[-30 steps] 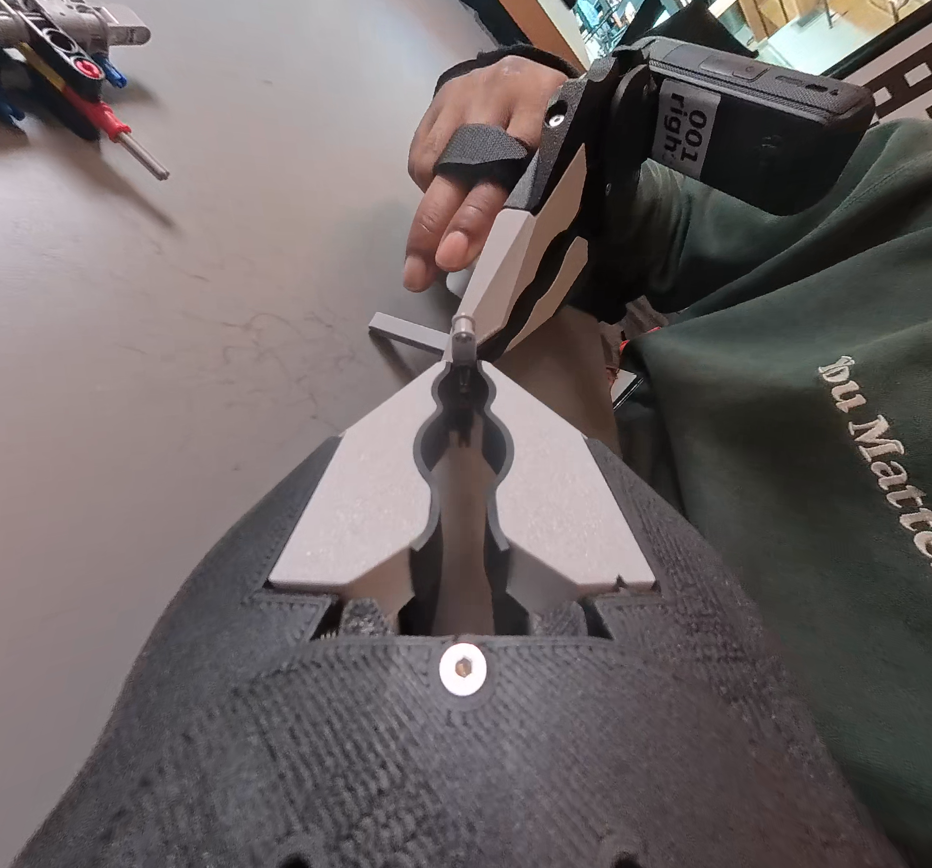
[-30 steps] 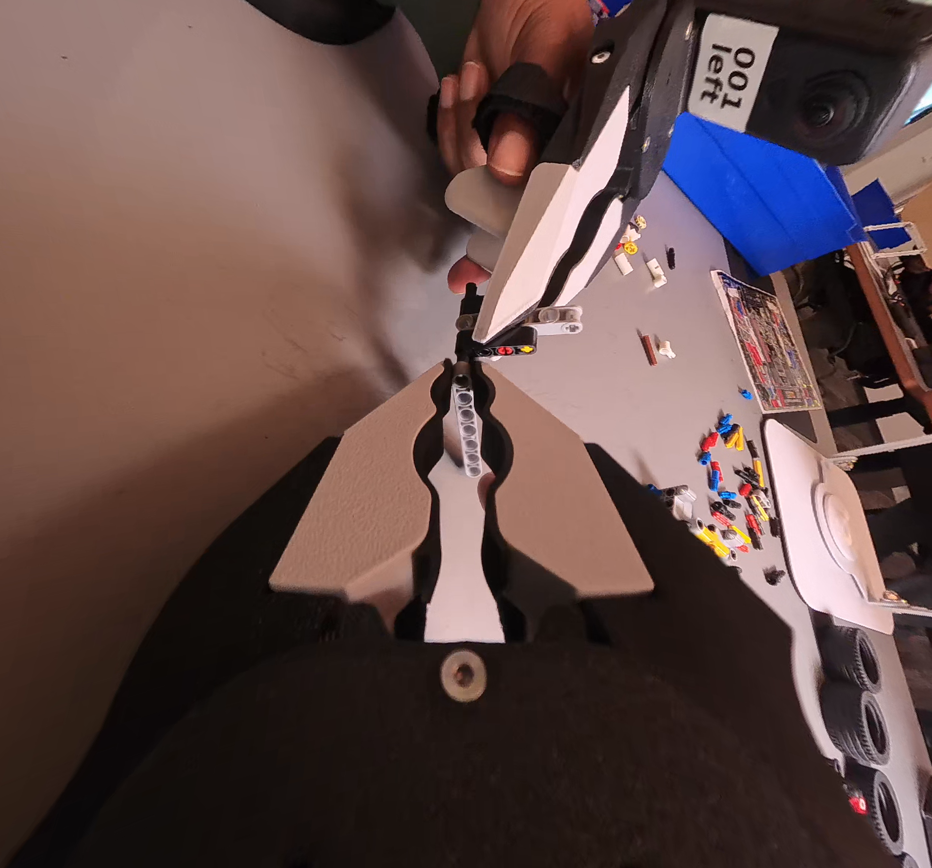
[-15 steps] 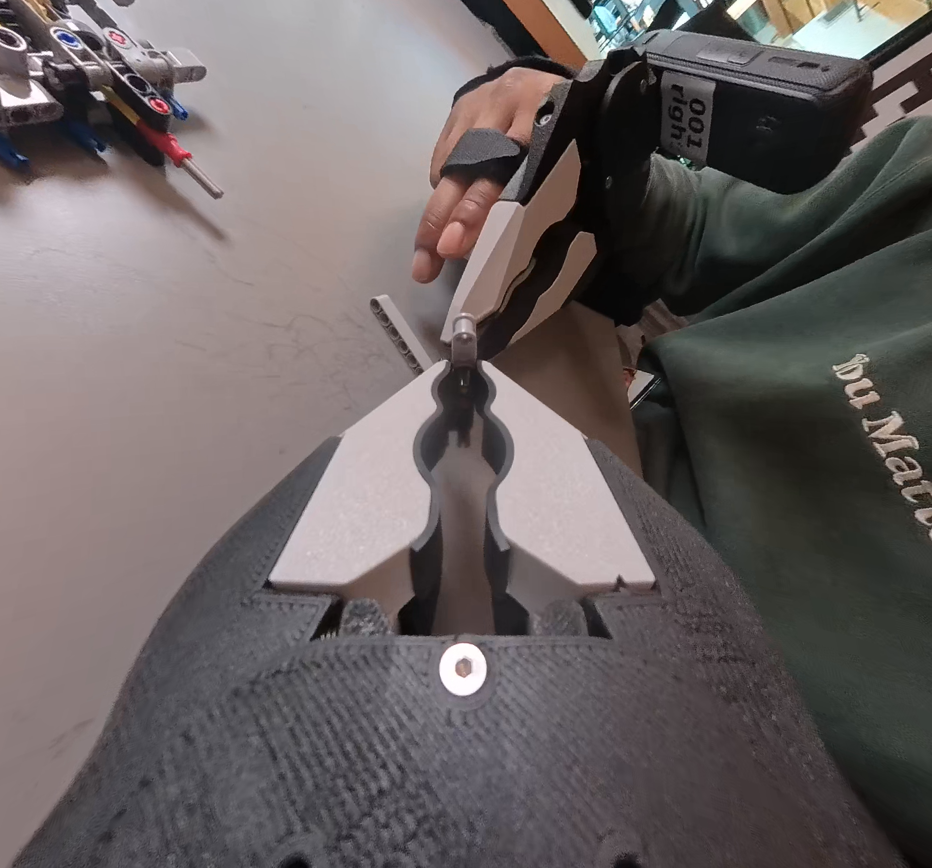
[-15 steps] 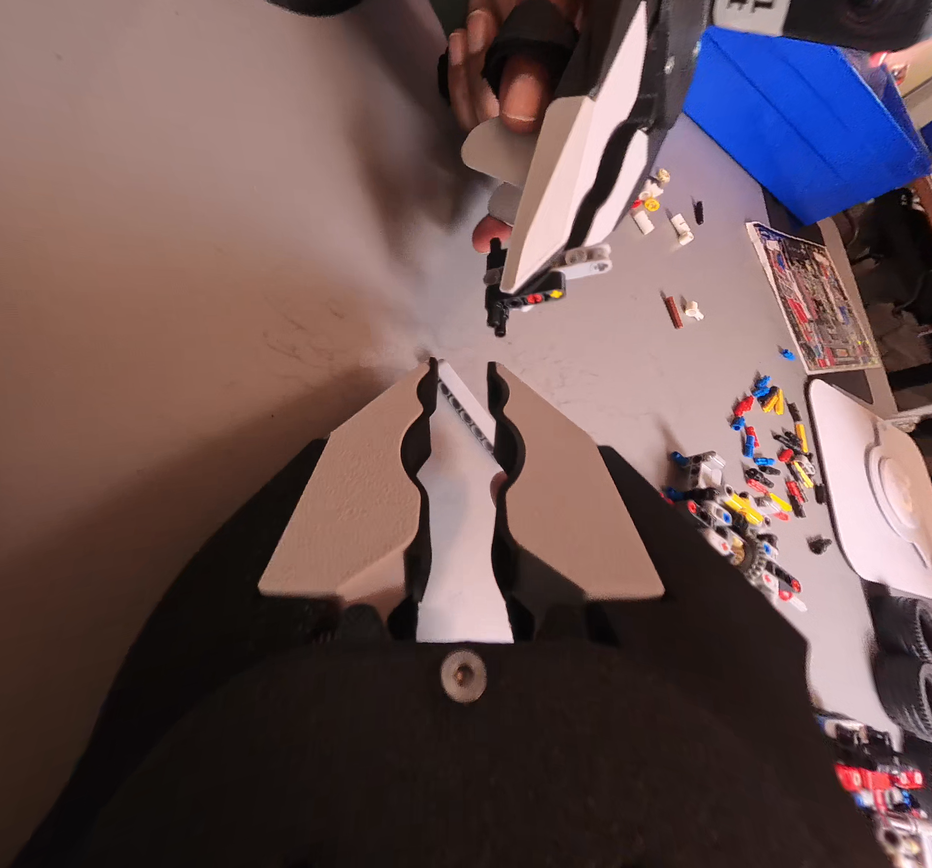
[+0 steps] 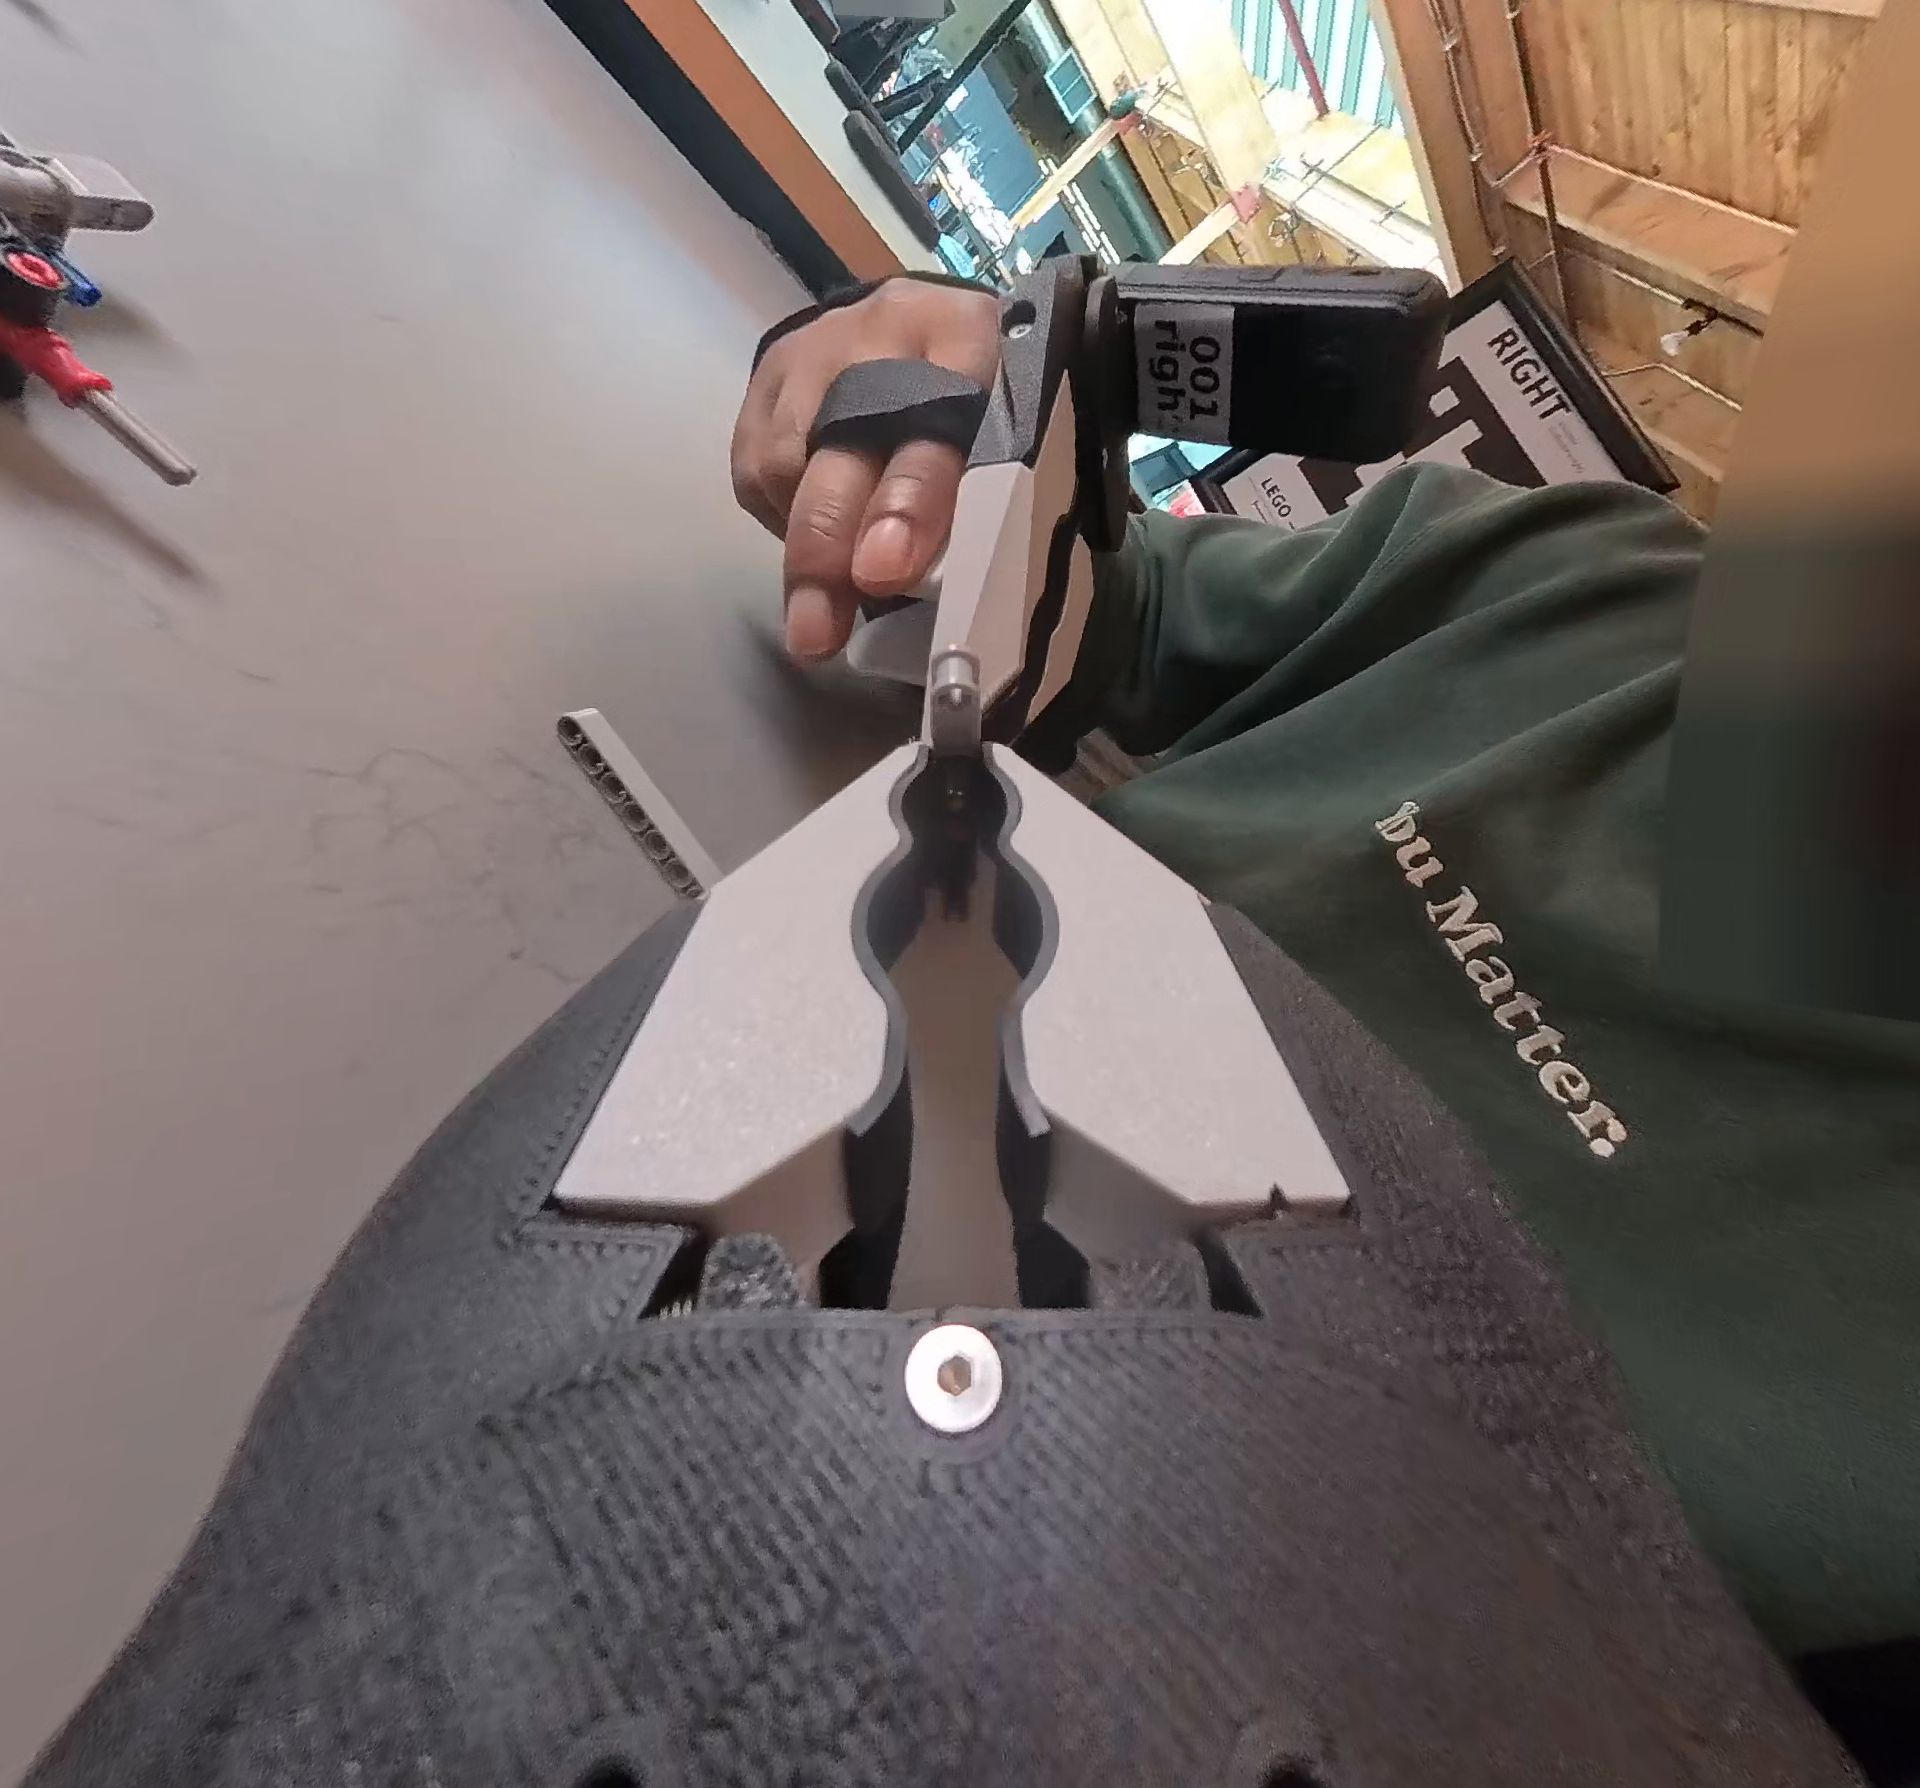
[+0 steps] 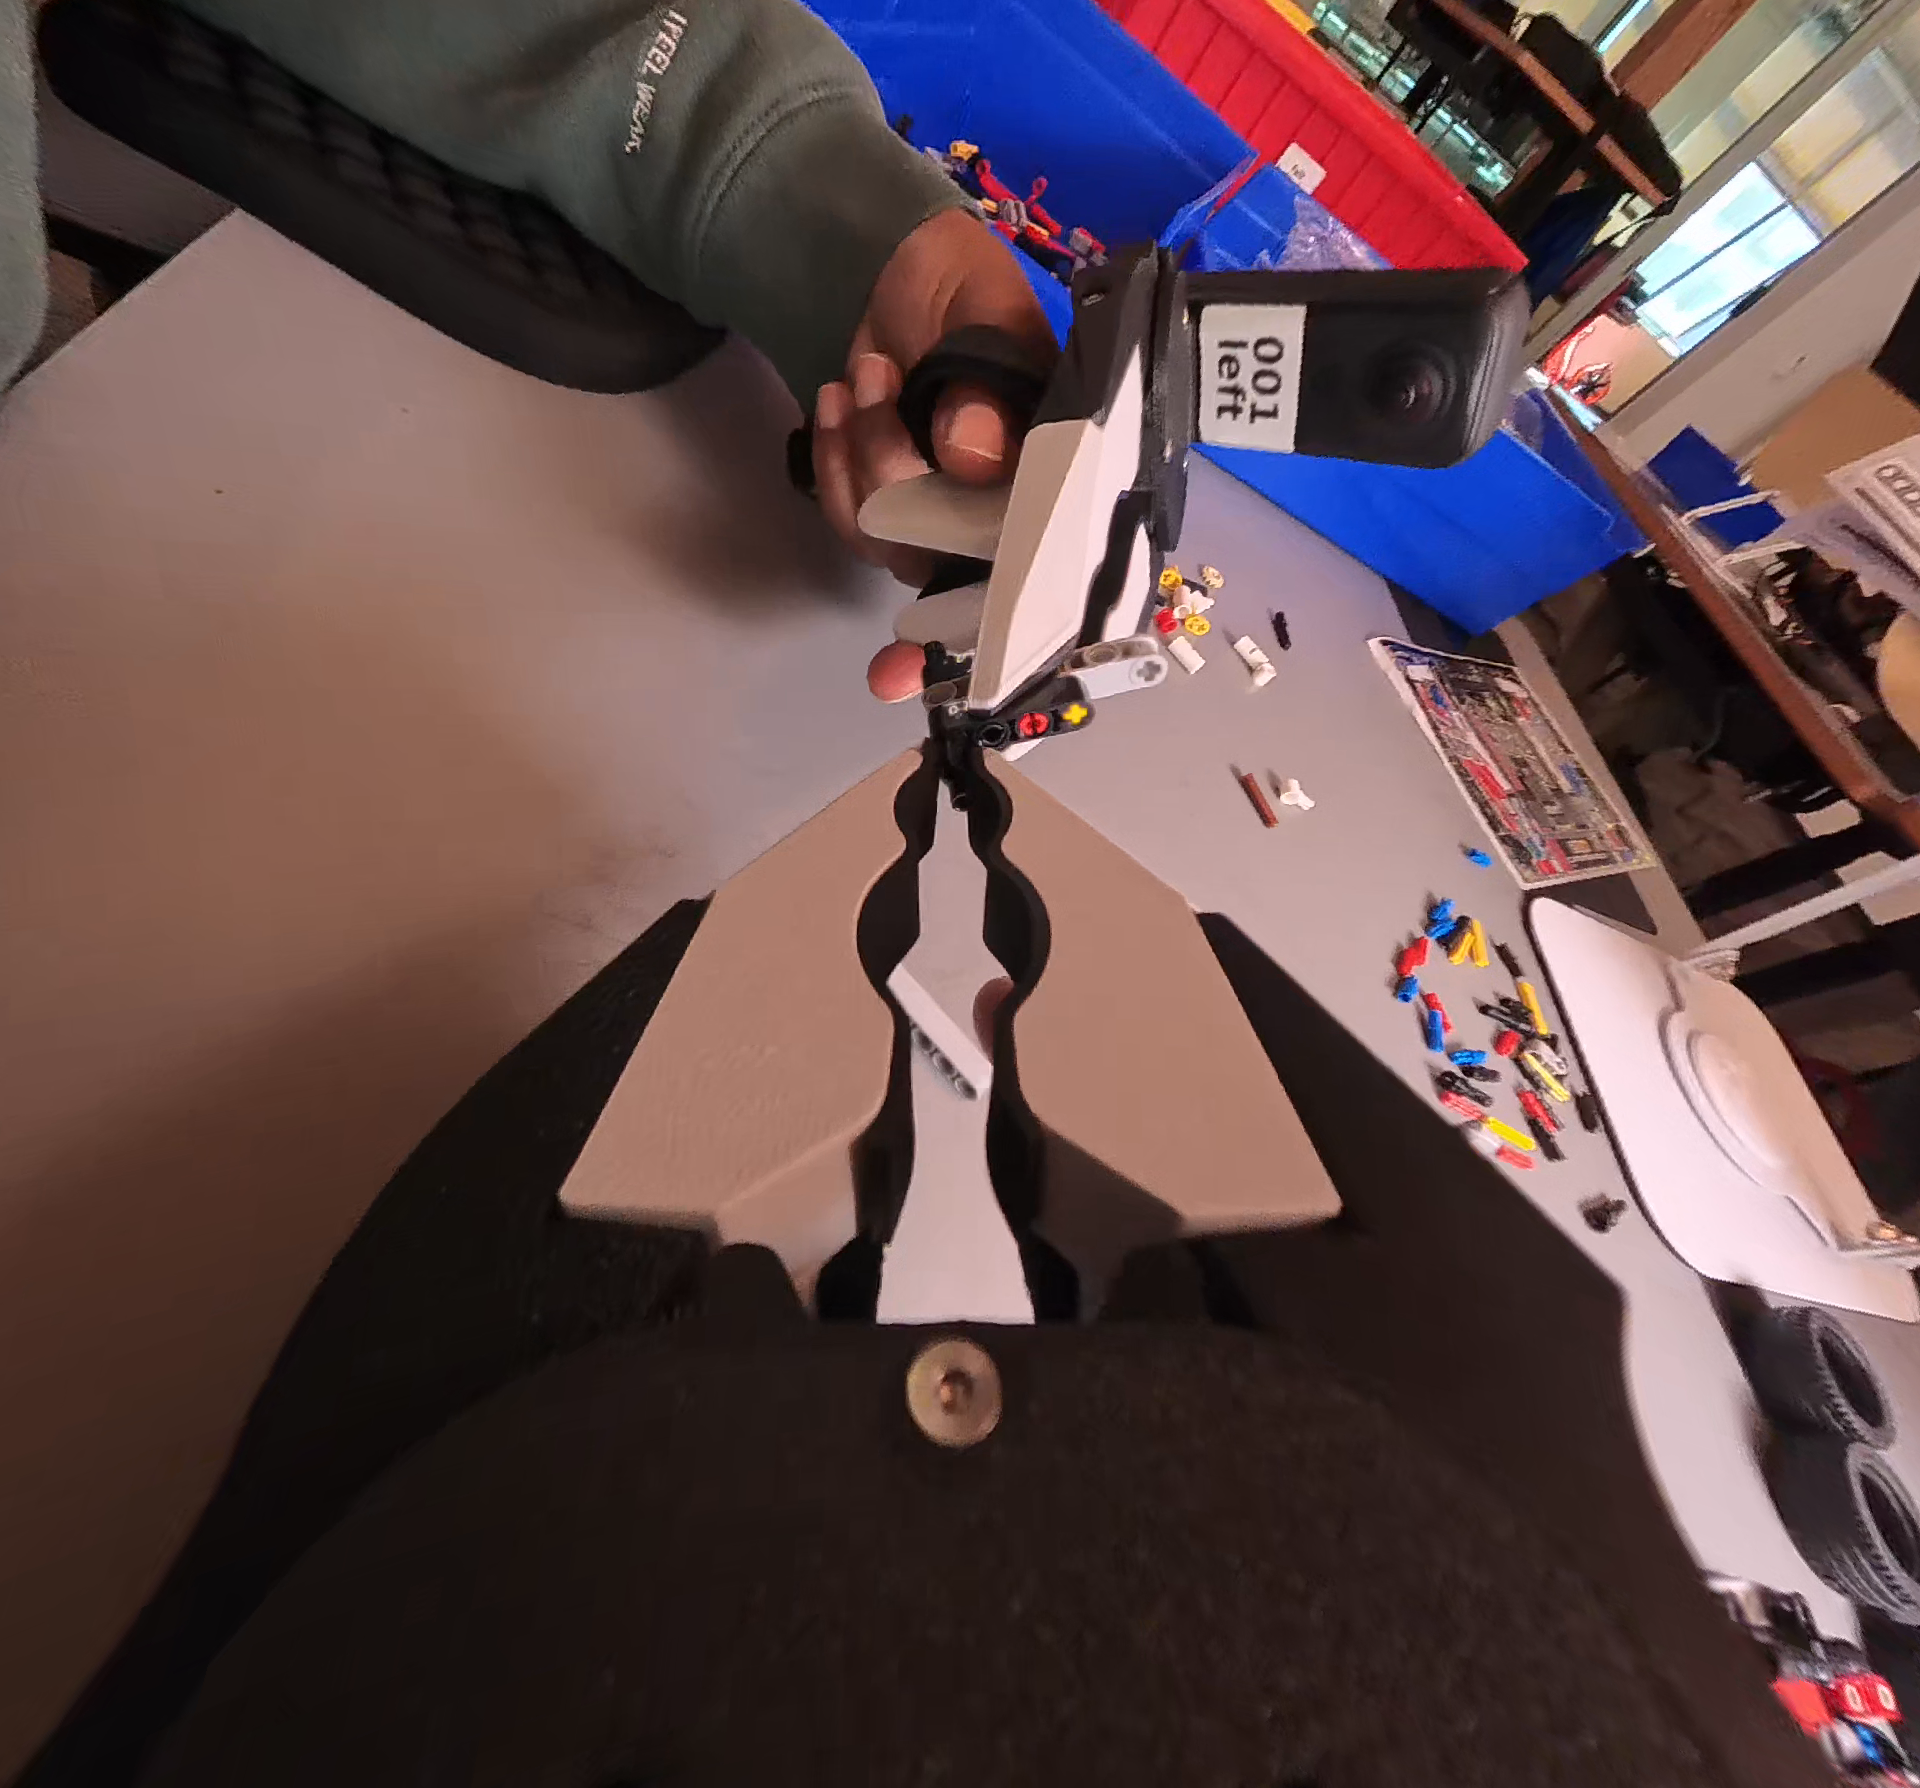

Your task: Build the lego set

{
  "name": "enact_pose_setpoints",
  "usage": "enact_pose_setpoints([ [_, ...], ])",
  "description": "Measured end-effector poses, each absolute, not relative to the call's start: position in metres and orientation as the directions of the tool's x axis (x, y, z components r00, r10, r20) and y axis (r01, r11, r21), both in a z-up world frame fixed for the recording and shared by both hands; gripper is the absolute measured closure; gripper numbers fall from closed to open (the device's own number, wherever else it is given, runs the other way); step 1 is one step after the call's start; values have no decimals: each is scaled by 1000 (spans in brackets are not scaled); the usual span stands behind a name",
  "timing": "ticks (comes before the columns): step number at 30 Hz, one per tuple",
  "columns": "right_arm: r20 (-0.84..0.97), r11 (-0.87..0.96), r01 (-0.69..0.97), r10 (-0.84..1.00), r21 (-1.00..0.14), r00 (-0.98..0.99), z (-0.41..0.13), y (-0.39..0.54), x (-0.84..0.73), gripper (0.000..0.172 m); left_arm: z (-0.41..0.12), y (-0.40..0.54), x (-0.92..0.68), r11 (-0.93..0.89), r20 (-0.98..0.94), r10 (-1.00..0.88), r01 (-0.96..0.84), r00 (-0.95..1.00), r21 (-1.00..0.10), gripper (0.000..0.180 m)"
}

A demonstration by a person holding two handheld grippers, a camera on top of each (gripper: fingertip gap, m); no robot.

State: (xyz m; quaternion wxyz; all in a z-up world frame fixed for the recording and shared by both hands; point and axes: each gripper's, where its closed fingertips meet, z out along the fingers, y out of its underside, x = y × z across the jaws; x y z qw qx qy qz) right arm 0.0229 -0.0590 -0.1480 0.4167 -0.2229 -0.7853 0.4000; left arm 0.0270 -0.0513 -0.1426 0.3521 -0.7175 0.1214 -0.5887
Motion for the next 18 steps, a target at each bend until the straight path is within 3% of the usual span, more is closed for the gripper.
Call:
enact_pose_setpoints([
  [6,397,497,53,749,-866,-531,-141,-52,19,170,-137,-46,23,-681,738,-607,285,297,-675,169],
  [16,362,440,34,778,-898,-514,-129,-52,18,169,-124,-46,21,-640,710,-639,307,297,-704,175],
  [18,368,478,61,746,-876,-555,-135,-51,23,161,-127,-47,21,-652,715,-632,293,299,-699,175],
])
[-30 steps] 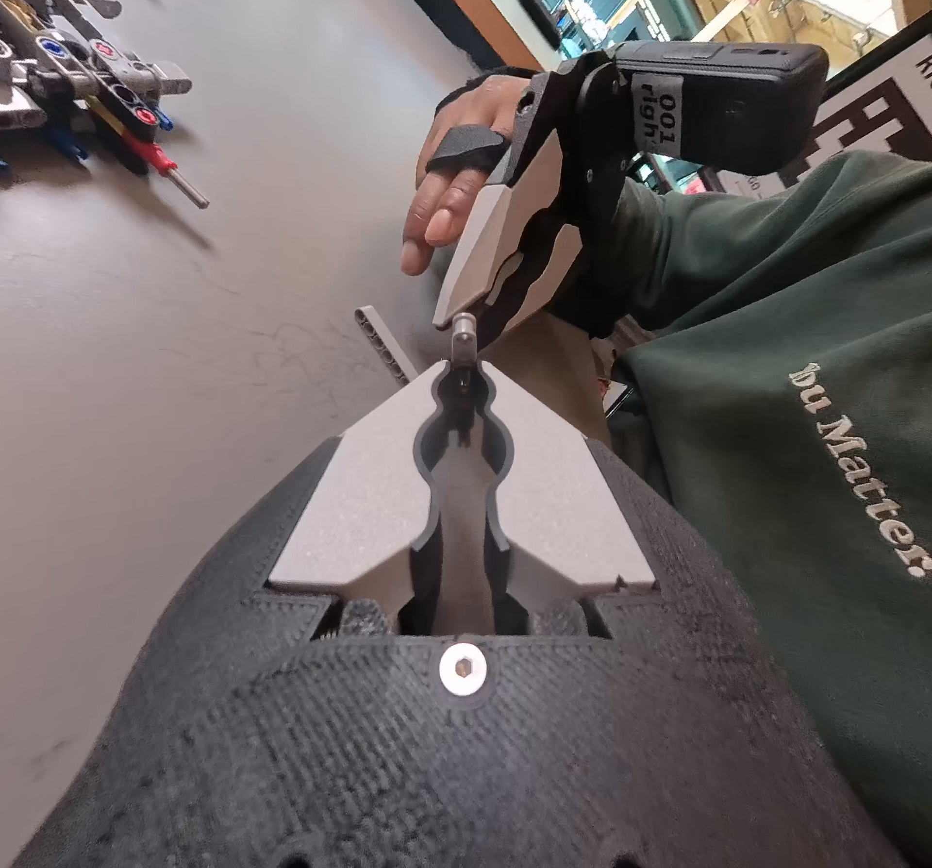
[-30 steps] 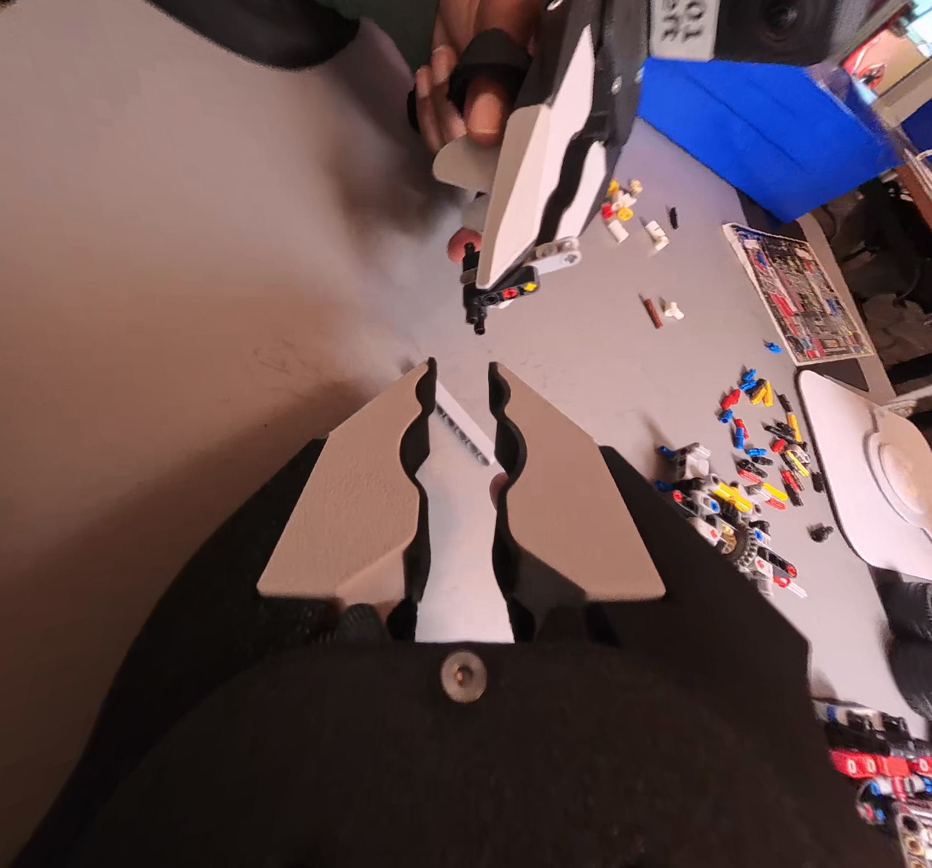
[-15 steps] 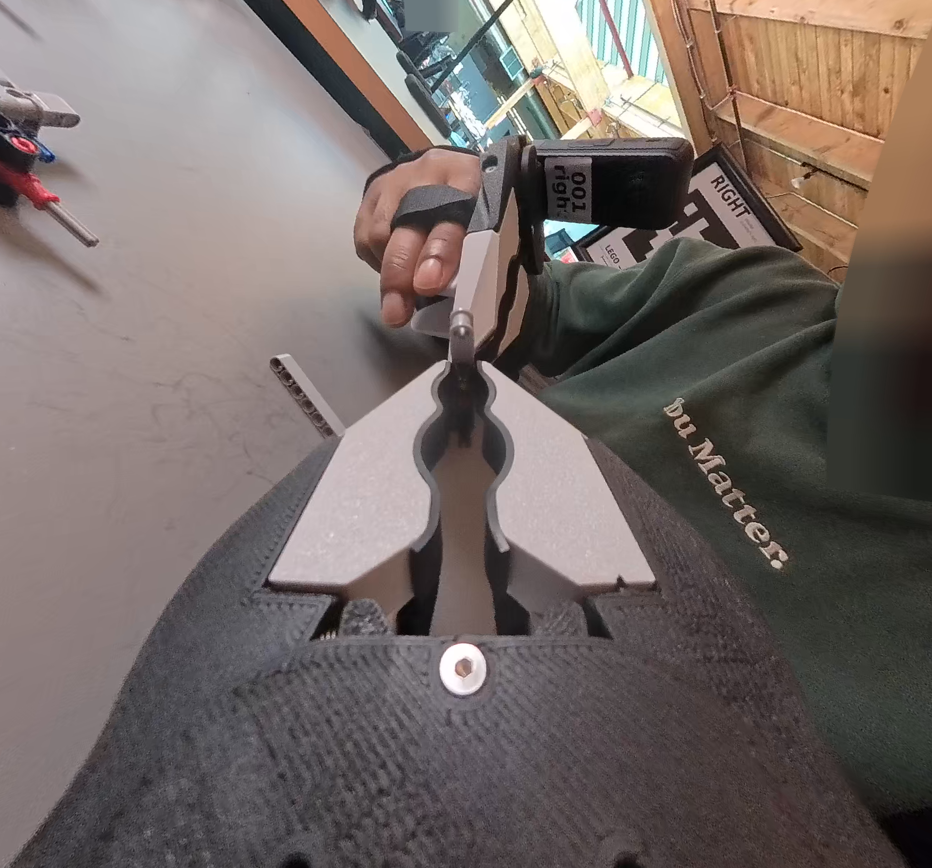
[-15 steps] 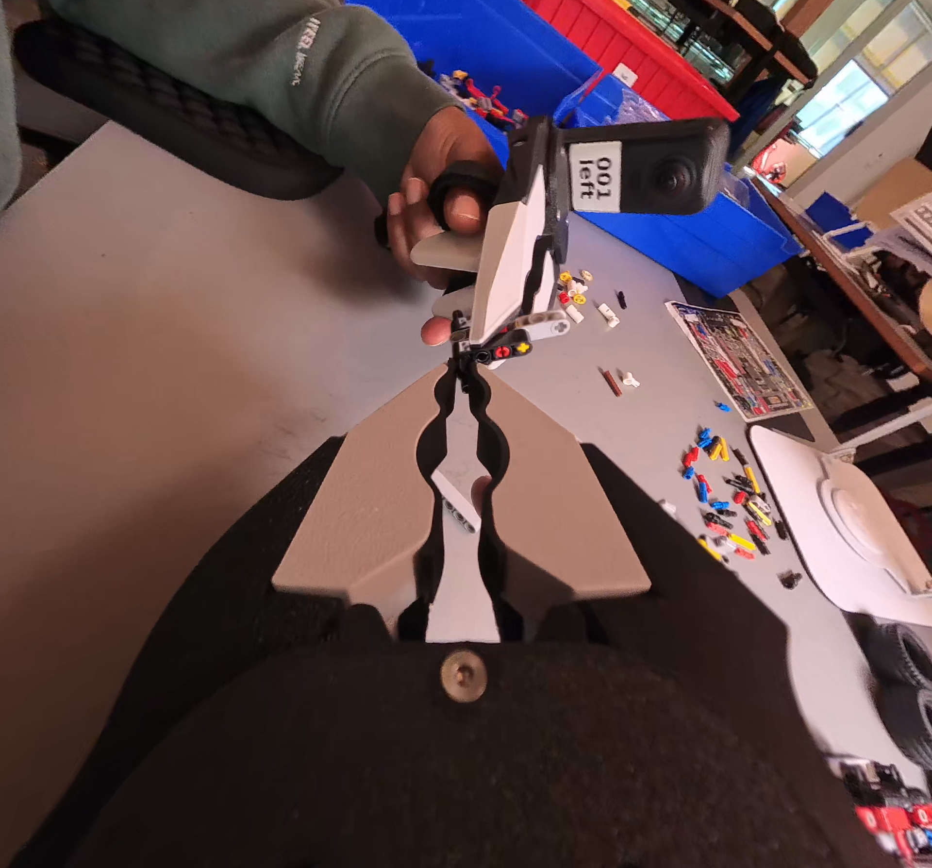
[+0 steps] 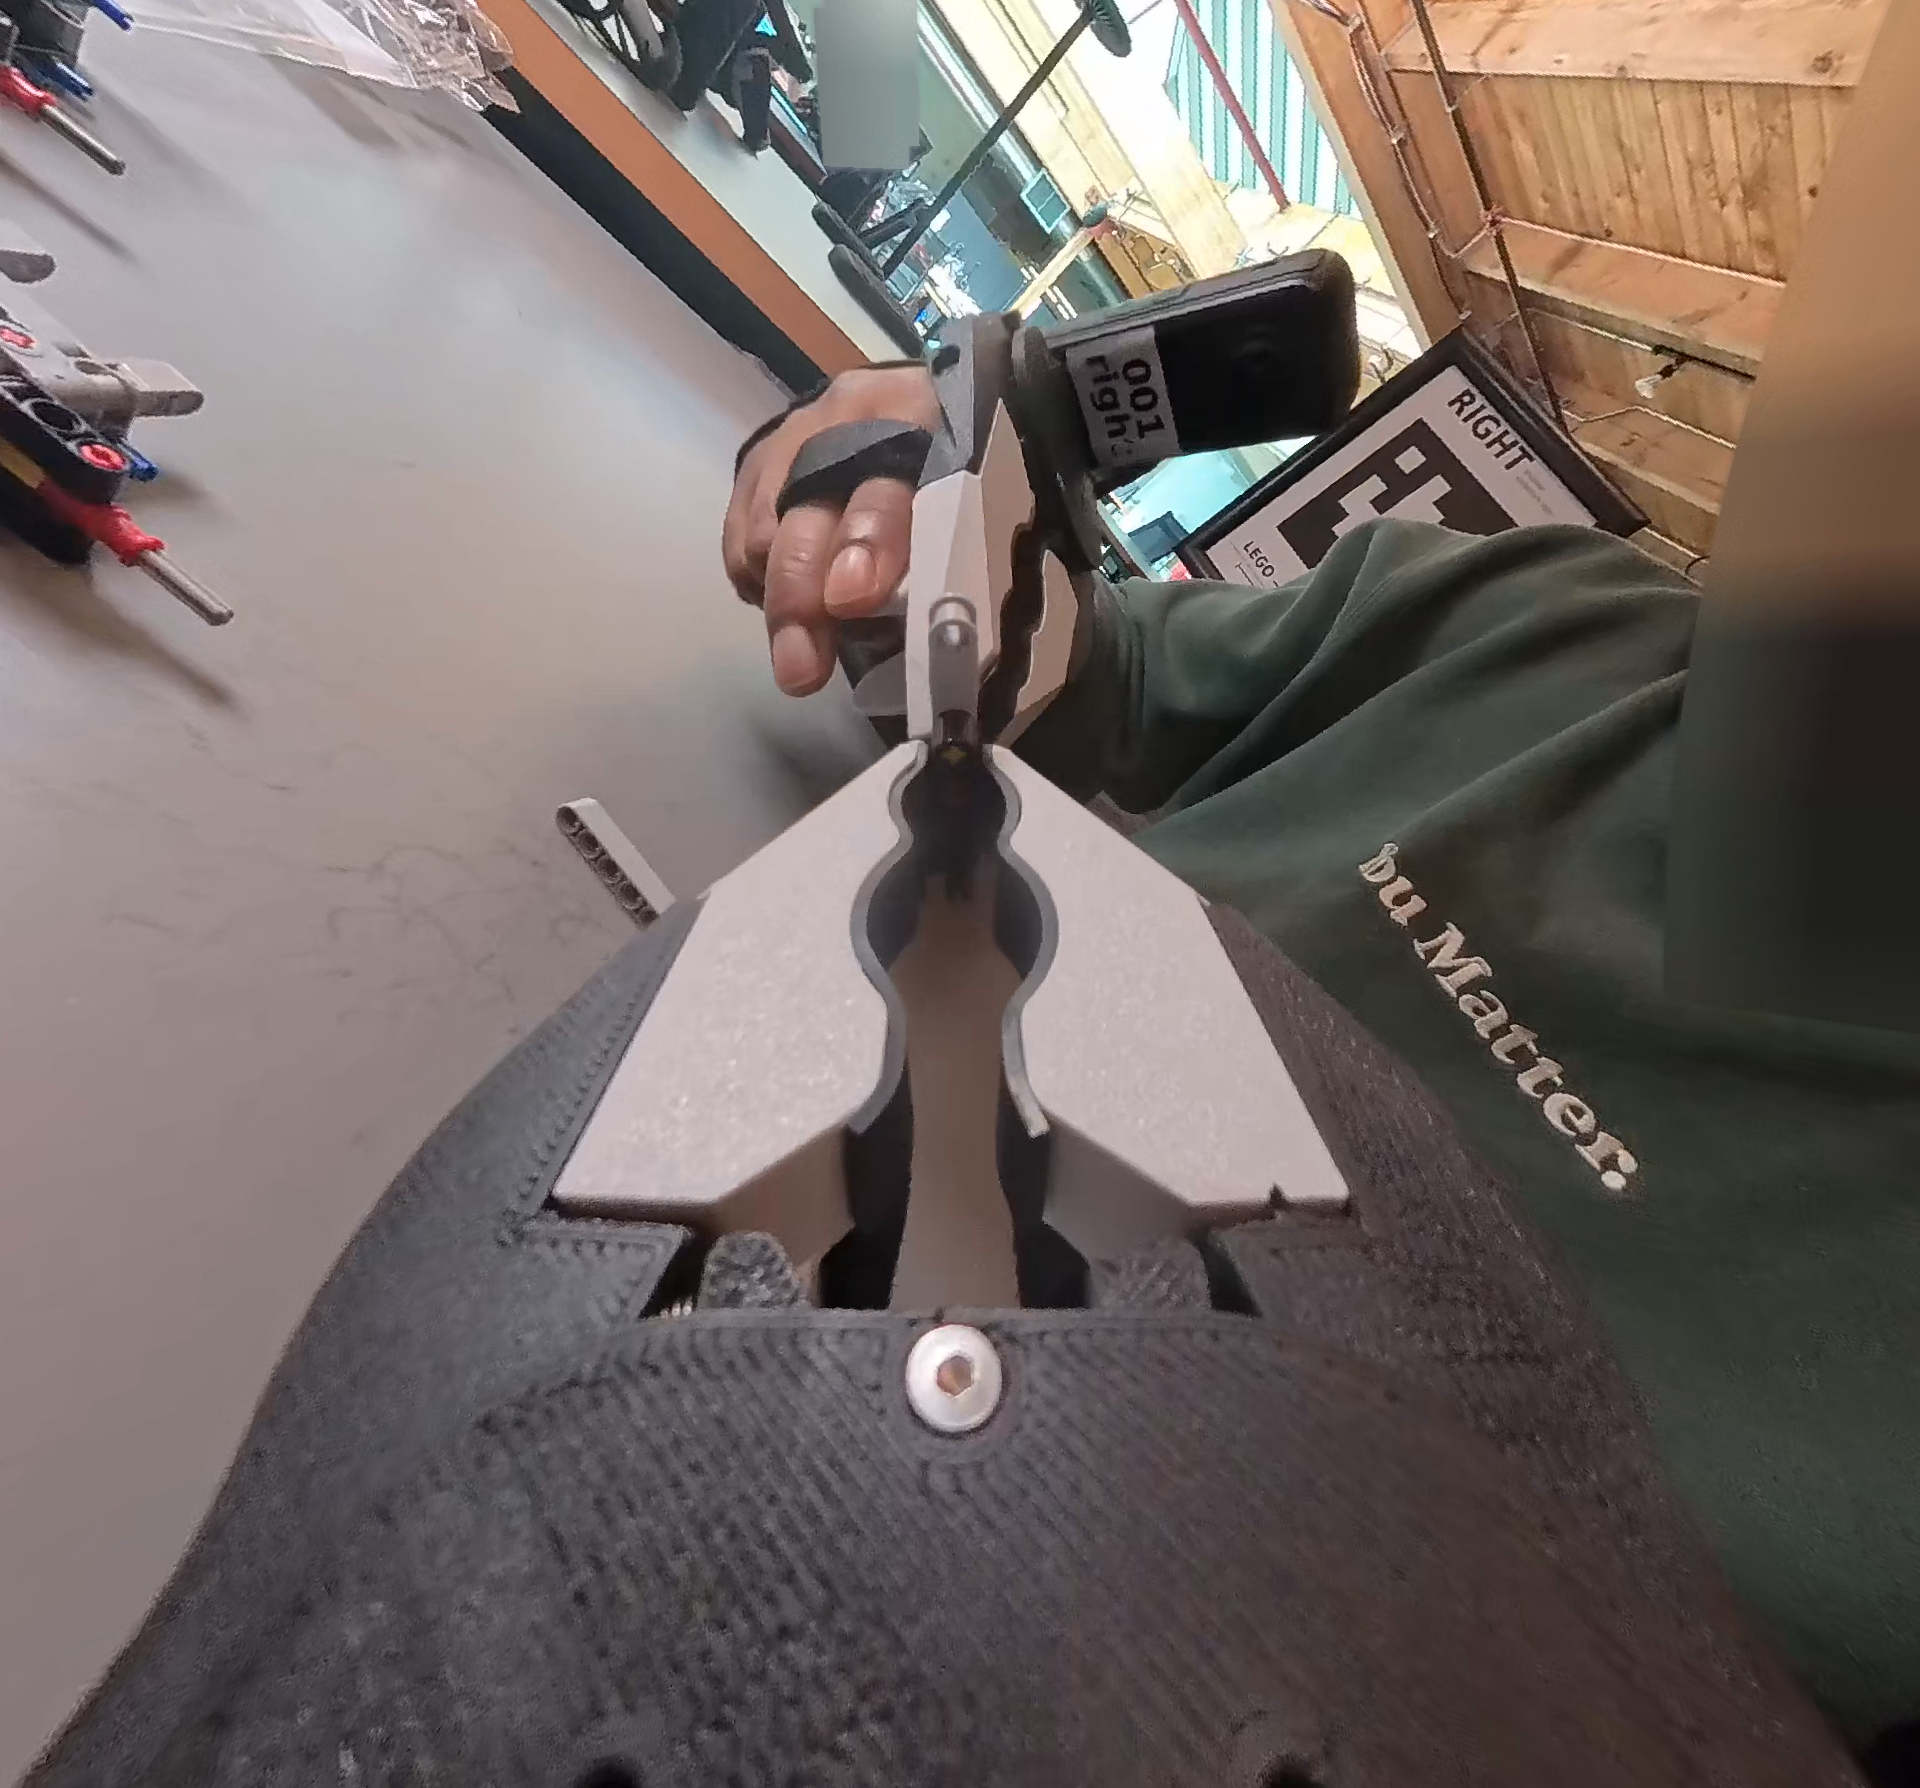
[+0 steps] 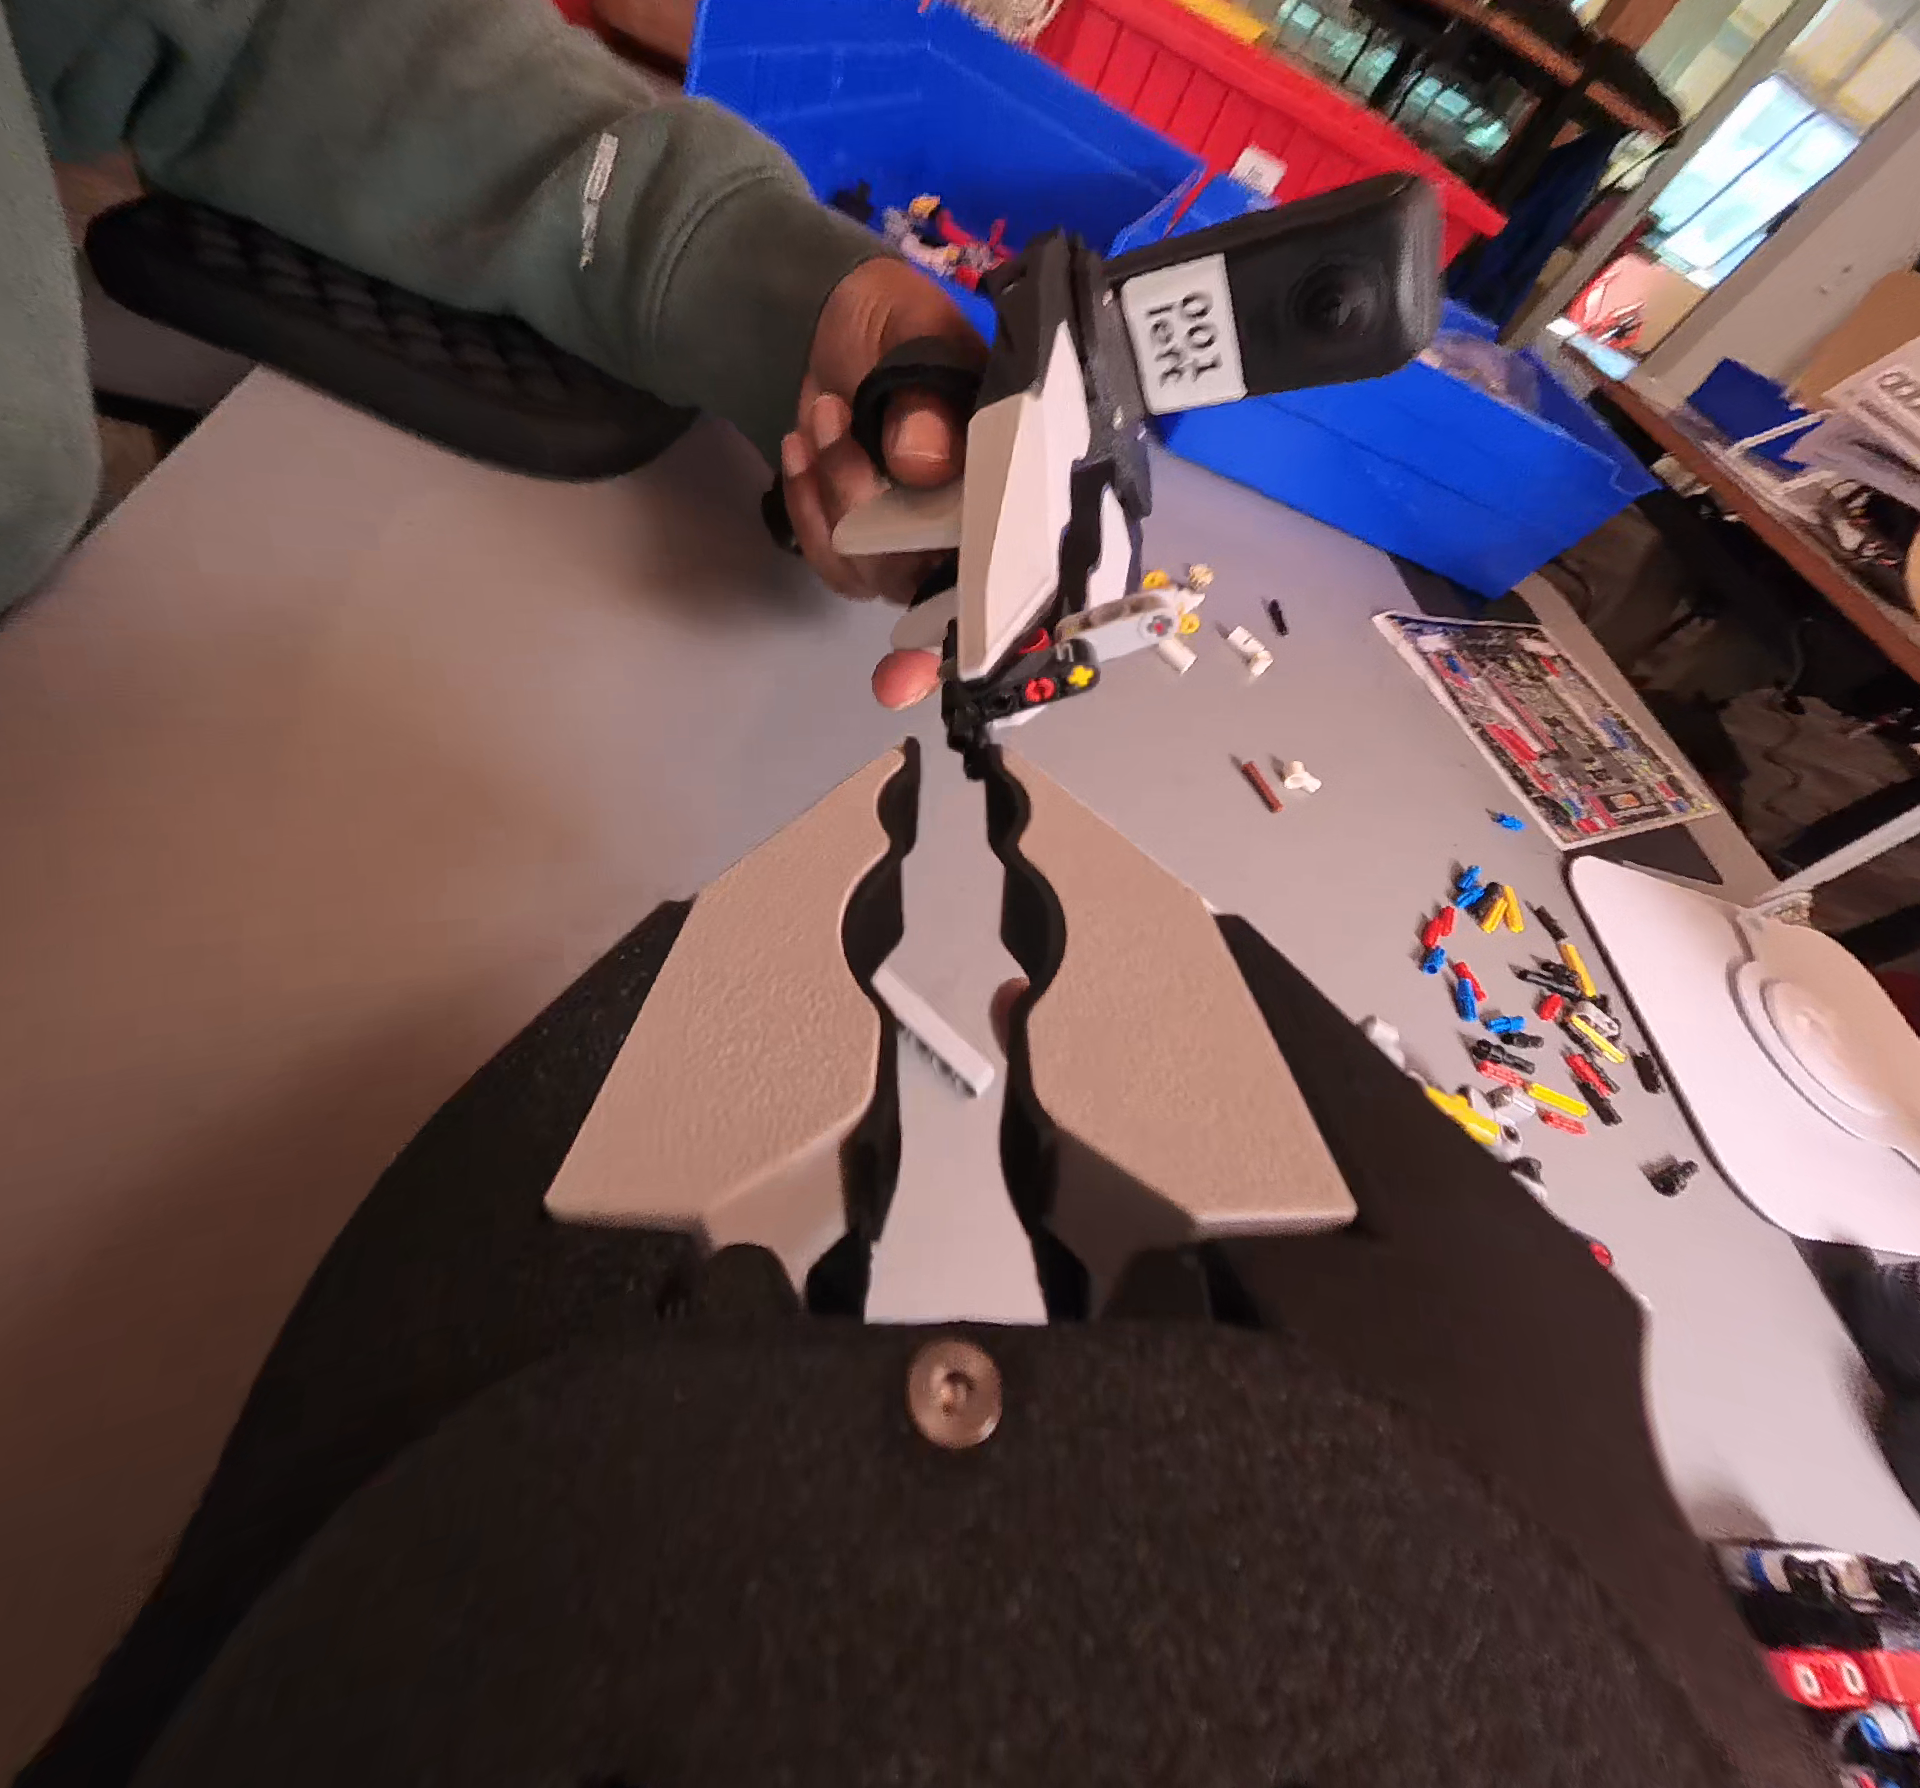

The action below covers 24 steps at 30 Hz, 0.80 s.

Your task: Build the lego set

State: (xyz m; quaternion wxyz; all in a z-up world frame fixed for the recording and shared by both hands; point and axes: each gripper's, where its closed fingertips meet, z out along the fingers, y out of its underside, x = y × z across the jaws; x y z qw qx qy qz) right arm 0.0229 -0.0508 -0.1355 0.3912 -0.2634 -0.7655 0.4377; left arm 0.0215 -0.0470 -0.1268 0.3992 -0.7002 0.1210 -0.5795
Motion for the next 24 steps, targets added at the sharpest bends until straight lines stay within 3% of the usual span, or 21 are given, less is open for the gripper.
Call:
enact_pose_setpoints([
  [6,365,733,265,576,-626,-731,-192,-26,37,158,-127,-42,8,-650,732,-605,337,314,-682,175],
  [11,313,831,267,453,-488,-835,-208,-21,28,154,-141,-39,-1,-661,723,-570,305,390,-685,175],
  [15,244,857,276,407,-435,-880,-219,-25,23,155,-177,-38,-5,-655,568,-572,87,592,-751,174],
  [18,220,846,288,417,-449,-882,-221,-26,23,164,-195,-39,-4,-574,336,-642,-141,689,-807,174],
  [21,214,832,303,438,-465,-873,-221,-25,28,165,-206,-43,3,-425,67,-740,-388,669,-818,175],
  [24,204,816,318,458,-483,-865,-220,-25,34,165,-212,-46,8,-381,-2,-769,-460,640,-802,175],
])
